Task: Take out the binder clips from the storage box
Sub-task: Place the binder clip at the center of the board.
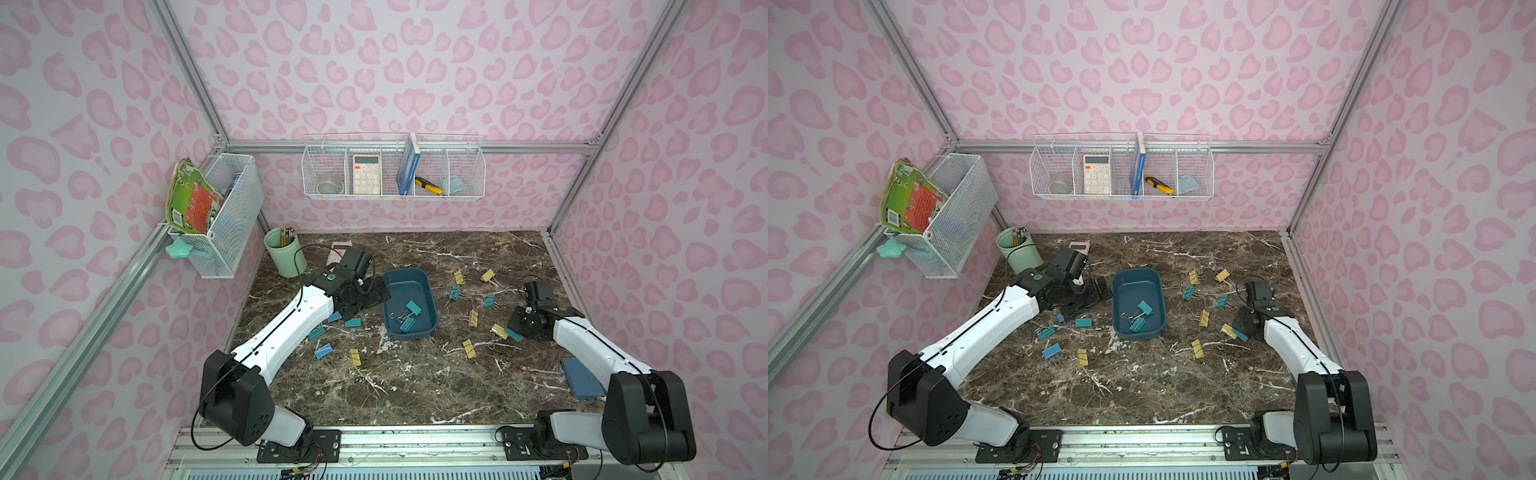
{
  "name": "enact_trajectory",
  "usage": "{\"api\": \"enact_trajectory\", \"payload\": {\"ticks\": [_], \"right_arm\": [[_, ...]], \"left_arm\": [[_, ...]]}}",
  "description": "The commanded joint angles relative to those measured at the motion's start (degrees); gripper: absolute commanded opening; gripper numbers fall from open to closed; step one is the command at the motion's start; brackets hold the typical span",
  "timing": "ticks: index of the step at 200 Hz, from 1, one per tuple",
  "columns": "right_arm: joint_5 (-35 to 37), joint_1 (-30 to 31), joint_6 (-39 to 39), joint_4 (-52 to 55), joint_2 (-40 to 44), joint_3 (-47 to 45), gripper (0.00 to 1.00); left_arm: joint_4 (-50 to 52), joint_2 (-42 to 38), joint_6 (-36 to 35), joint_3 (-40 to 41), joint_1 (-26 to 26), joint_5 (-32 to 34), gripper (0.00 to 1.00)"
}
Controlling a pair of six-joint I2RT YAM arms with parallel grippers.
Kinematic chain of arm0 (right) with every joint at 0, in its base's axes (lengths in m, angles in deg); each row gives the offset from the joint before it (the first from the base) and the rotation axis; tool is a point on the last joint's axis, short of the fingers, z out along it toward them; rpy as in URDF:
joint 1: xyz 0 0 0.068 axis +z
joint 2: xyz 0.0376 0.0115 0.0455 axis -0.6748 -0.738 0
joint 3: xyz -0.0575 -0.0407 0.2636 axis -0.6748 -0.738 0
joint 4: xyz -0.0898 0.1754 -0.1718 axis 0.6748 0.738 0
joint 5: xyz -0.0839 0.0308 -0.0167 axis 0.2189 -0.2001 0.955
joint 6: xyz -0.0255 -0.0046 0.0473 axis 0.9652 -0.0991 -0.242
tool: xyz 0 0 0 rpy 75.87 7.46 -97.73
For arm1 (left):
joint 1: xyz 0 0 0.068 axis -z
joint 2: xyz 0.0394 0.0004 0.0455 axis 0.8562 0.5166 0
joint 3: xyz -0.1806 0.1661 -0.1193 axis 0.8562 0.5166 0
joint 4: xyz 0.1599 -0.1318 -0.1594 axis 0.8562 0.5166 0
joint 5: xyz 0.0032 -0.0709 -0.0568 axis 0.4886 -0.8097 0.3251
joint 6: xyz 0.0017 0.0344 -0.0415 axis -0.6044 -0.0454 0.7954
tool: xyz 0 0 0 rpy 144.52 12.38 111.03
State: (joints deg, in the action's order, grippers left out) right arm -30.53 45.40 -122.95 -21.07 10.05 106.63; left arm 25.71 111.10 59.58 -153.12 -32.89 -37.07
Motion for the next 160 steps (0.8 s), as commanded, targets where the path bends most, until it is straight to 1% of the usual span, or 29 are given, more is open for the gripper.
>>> {"api": "enact_trajectory", "payload": {"ticks": [1, 27, 57, 80, 93, 100, 110, 119, 123, 129, 135, 160], "right_arm": [[-2.99, -3.37, 1.46, -4.67, -2.7, 1.16, 0.0], [-3.04, -6.52, 1.91, -7.18, -7.54, 3.61, 0.0], [-2.56, -7.52, 2.57, -8.11, -13.17, 7.13, 0.0], [-2.64, -7.6, 3.14, -8.41, -16.04, 8.48, 0.06], [-2.81, -7.48, 3.22, -8.06, -16.79, 8.91, 0.15], [-2.71, -7.36, 3.22, -7.83, -16.52, 8.89, 0.17], [-2.6, -7.1, 3.27, -7.63, -15.8, 8.85, 0.22], [-2.35, -6.73, 3.26, -7.25, -14.74, 8.54, 0.32], [-2.34, -6.56, 3.24, -6.93, -14.2, 8.68, 0.35], [-2.29, -6.14, 3.25, -6.54, -13.28, 8.76, 0.36], [-2.08, -5.5, 3.28, -5.93, -12.24, 8.91, 0.37], [-1.52, -1.62, 3.76, -3.45, -7.63, 10.05, 0.42]], "left_arm": [[1.2, -0.56, -0.48, -0.36, 0.03, 0.63, 0.99], [1.64, -0.58, -0.74, -0.34, 0.1, 0.55, 0.99], [1.87, 0.61, -1.33, -1.08, 0.1, -0.92, 0.97], [2.56, 3.15, -1.69, -2.68, 0.36, -2.53, 0.9], [3.24, 5.22, -2.34, -4.17, 0.86, -3.23, 0.86], [3.58, 6.41, -3.12, -5.19, 1.18, -3.56, 0.85], [4.22, 8.3, -4.78, -6.79, 1.84, -3.92, 0.81], [4.84, 10.26, -6.62, -8.62, 2.46, -4.01, 0.79], [5.17, 11.17, -7.46, -9.32, 2.64, -3.95, 0.77], [5.56, 12.44, -8.86, -9.6, 2.87, -4.09, 0.73], [6.08, 14.04, -10.33, -12.24, 3.08, -4.32, 0.69], [8.1, 20.22, -16.66, -16.8, 3.8, -4.5, 0.51]]}}
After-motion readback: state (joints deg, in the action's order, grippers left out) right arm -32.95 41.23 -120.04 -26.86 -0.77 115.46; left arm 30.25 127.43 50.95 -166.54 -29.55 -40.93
